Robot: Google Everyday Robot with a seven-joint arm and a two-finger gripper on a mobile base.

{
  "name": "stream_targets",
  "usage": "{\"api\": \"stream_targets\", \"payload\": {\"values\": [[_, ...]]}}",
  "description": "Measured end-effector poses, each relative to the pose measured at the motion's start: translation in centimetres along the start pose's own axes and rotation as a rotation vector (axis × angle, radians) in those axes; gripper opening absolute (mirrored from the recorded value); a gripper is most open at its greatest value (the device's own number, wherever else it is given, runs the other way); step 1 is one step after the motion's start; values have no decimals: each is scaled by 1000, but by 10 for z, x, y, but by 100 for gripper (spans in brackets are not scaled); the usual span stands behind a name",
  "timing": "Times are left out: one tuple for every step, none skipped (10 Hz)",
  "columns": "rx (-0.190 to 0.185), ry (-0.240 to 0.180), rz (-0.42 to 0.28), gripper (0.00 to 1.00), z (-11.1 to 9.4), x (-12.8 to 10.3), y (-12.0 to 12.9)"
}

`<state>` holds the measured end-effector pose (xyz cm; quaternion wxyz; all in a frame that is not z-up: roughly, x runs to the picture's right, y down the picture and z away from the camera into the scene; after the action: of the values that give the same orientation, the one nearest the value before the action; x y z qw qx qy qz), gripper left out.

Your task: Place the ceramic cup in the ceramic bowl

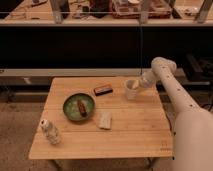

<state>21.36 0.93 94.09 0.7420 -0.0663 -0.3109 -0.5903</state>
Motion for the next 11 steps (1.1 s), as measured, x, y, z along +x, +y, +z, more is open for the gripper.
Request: {"api": "stream_targets", "payload": {"values": [[13,-19,-9,9,5,-2,-7],[32,-19,-21,3,3,0,-15],[56,-19,-61,0,-11,1,-30],[62,-12,-104,0,-23,2,-43],[55,-11,-180,0,-38,0,-65],[46,-13,-249,0,-49,-4,-88],[41,-21,-324,0,-58,-12,-114],[43,-31,-384,0,-64,-19,-138],[52,-50,-442,0,-65,-29,-166],[63,-64,-476,0,-64,-35,-186],[82,-88,-513,0,-58,-43,-211]]}}
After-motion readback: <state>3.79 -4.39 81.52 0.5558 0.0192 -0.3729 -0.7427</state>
